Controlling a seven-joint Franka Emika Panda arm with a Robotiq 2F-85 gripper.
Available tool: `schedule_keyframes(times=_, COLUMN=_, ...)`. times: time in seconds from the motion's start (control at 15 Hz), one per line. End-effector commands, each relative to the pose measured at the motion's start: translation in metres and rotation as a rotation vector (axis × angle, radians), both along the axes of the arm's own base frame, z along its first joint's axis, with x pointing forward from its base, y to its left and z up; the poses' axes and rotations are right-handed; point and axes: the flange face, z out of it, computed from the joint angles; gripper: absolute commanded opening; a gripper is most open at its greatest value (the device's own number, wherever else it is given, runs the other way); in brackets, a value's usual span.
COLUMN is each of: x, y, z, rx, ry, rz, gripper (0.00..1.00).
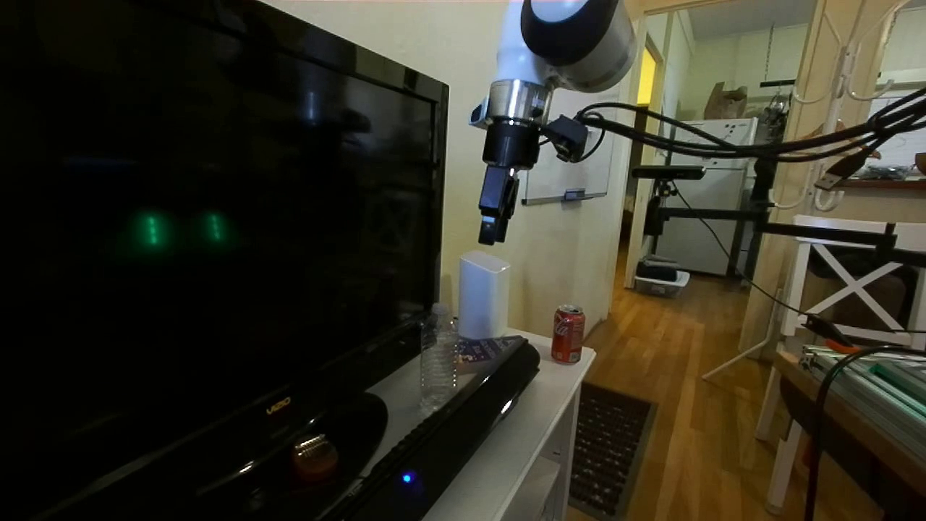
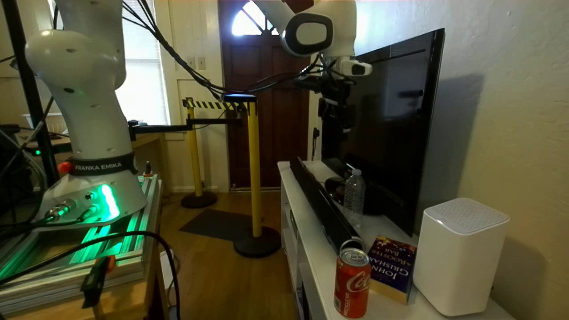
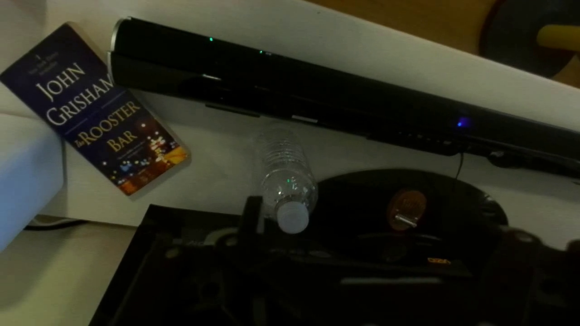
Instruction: Move the clear bottle to the right.
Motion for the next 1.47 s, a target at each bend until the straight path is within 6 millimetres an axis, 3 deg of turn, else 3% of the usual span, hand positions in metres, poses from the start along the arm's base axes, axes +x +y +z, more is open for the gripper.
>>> schedule_keyframes(times=0.0, x=0.01, y=-0.004, z=-0.018, rx=-0.008, ry=-0.048, rz=-0.016, gripper=1.0)
schedule_keyframes(times=0.4, x=0.029, y=-0.011, z=-0.051, rx=-0.019, ry=-0.082, rz=-0.025, gripper=1.0)
schedule_keyframes(times=1.4, x=0.081, y=-0.013, z=-0.093, rx=-0.009, ry=-0.08, rz=-0.032, gripper=1.0)
